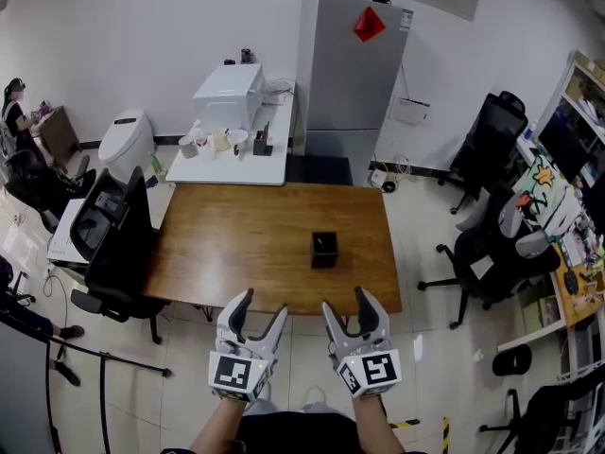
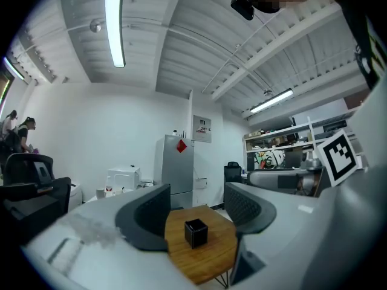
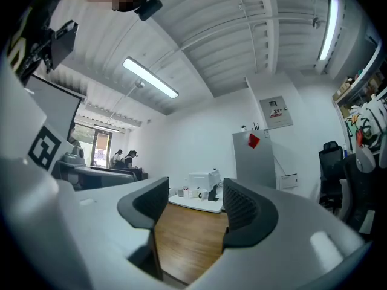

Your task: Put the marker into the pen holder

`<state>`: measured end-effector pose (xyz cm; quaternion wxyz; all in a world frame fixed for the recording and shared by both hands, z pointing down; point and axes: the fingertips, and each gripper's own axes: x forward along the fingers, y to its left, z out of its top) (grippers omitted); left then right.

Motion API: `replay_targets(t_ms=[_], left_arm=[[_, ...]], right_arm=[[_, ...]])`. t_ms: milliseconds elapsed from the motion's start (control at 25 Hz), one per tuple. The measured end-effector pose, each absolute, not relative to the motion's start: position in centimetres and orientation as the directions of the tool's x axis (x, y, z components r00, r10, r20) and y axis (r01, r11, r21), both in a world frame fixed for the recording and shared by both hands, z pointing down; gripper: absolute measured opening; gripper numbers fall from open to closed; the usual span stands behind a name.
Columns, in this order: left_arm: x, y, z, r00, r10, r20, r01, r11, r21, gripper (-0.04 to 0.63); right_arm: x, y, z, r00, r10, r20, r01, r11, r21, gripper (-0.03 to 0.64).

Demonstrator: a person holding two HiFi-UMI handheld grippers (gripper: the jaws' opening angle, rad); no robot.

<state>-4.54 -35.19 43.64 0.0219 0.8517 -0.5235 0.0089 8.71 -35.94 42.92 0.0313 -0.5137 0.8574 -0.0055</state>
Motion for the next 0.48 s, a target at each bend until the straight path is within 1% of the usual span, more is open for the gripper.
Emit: replay_targets(t_ms=[200,360,480], left_arm=[[-6.5,-34.7,44.1,0.461,-0.886,0.045,-0.887,-0.46,0.038,0.276],[-7.4,-35.0,43.4,0.473,-0.881,0.003,-0.88,-0.472,0.058,0.276],[-7.7,-35.2,43.9,0.489,-0.872,0.023,-0.872,-0.487,0.049,0.276]], right_arm=[[5.7,-34.9,43.5,-0.491,-0.871,-0.025,-0.871,0.491,-0.028,0.275],[4.9,-34.9,43.6,-0.475,-0.88,-0.018,-0.88,0.475,-0.022,0.275],[4.7,-35.1,43.7,-0.463,-0.887,-0.013,-0.886,0.463,-0.018,0.275]])
